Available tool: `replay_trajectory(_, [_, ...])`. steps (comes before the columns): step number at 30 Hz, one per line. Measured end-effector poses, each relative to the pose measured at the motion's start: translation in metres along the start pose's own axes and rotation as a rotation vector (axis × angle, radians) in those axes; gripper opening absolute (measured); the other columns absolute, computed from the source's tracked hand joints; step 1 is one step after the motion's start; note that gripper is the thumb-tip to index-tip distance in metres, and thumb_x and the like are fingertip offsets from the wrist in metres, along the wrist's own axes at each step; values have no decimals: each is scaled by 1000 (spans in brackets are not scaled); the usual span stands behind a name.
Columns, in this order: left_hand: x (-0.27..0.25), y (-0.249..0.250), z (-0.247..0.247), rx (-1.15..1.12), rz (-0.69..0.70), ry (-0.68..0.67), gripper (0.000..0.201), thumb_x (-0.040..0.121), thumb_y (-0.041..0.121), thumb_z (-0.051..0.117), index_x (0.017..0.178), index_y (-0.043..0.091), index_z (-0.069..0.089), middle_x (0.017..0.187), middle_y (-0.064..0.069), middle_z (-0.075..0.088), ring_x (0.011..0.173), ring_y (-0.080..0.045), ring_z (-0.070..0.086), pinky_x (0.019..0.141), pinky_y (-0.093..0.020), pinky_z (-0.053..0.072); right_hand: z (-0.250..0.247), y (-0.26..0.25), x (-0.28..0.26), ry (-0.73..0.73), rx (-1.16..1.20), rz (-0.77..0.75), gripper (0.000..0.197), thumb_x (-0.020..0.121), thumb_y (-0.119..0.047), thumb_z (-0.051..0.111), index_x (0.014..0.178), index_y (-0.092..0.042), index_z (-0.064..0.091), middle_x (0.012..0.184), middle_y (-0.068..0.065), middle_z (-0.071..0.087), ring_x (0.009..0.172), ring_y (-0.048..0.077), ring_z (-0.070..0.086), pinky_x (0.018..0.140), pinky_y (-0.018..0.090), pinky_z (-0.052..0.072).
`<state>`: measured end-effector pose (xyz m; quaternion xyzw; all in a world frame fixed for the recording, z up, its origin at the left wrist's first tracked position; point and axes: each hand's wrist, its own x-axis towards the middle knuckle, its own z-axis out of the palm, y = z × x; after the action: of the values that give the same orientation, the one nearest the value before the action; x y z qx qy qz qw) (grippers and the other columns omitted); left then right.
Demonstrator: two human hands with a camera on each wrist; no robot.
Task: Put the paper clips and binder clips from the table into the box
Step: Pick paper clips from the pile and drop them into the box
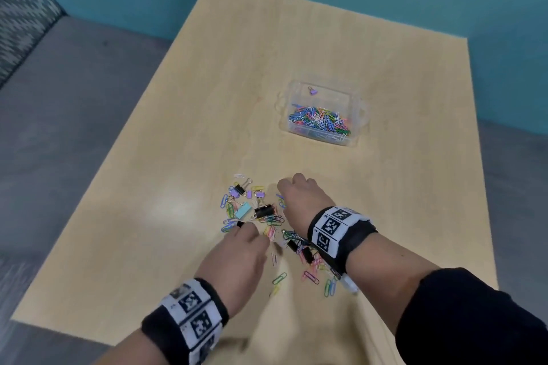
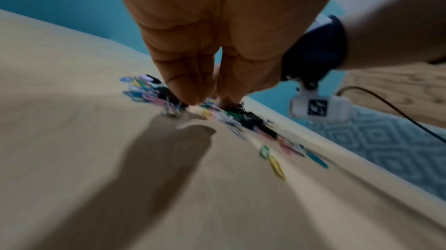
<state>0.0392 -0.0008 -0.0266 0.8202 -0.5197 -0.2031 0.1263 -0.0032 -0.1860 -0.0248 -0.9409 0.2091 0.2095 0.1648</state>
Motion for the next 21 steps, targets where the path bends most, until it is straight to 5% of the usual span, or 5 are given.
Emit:
replay_trajectory(5, [-13,15,24,51,-36,-23,41,65,24,72,102,21,55,105,-1,50,91,-22,47,66,-33,53,-3,1,-7,-72,21,22,27,79,6,46,97,-14,40,98,12,44,83,30,45,66,36,38])
replay_trajectory(12, [17,24,25,61,-95,-50,48,82,24,60,127,19,43,118,-5,44,98,-27,40,81,-36,43,-7,2,-4,-151,-12,26,13,81,-6,50,83,-13,39,75,4,39,74,28,45,61,32,33])
replay_trajectory(17, [31,23,23,62,-73,-93,25,85,10,53,109,20,50,110,-4,38,91,-22,34,71,-31,33,-18,14,-6,-78,191,91,11,75,-8,54,79,-17,48,78,4,54,75,27,52,58,29,37])
replay_trajectory(21, [32,26,18,115,-79,-172,33,73,-5,48,91,21,39,104,-4,35,82,-20,24,64,-33,30,-26,33,-17,32,432,175,10,70,-8,55,75,-16,53,70,3,59,64,24,55,47,30,41])
